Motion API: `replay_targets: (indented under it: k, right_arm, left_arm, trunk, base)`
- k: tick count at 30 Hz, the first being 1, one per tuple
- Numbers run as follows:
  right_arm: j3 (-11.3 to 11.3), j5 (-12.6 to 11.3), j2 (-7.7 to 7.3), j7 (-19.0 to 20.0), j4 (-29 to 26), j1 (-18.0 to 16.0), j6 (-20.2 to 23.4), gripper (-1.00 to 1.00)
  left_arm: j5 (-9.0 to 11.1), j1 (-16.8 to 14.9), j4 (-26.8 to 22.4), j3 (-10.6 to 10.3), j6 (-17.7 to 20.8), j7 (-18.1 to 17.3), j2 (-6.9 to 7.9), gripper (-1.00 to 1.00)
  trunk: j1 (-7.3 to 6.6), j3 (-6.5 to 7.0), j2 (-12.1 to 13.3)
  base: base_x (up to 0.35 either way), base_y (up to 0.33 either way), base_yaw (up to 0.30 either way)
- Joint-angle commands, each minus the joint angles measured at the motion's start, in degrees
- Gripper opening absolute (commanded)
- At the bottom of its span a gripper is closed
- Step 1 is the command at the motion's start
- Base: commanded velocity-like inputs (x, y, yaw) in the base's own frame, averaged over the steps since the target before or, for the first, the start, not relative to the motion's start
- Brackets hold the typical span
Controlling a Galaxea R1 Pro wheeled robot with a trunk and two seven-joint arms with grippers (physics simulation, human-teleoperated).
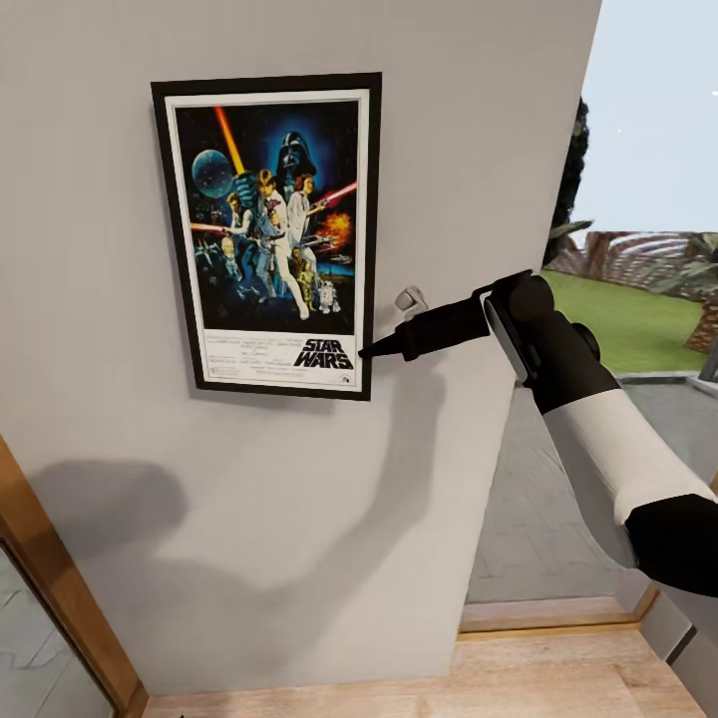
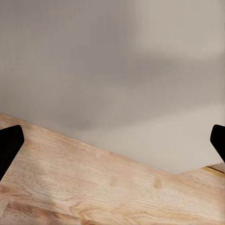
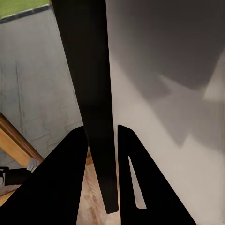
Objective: Pick up the poster from the kitchen countertop and hang it on one of the wall nails in the kitchen.
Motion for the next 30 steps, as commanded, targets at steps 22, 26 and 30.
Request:
replay_targets:
  k: [22, 26, 30]
  right_arm:
    - [0.0, 0.1, -0.22, 0.1, 0.0, 0.0, 0.3, -1.00]
    - [0.0, 0.1, -0.20, 0.1, 0.0, 0.0, 0.3, -1.00]
    - [0.0, 0.0, -0.16, 0.1, 0.0, 0.0, 0.3, -1.00]
  left_arm:
    - [0.5, 0.0, 0.1, -0.7, -0.2, -0.1, -0.24, 1.00]
    - [0.5, 0.0, 0.1, -0.7, -0.2, -0.1, 0.00, 1.00]
    - [0.5, 0.0, 0.1, -0.7, -0.2, -0.1, 0.65, 1.00]
  trunk:
    - [0.03, -0.05, -0.1]
    - [0.03, -0.05, -0.1]
    - [0.03, -0.05, -0.1]
  base:
    - [0.000, 0.000, 0.000]
    - [0.000, 0.000, 0.000]
    - [0.000, 0.000, 0.000]
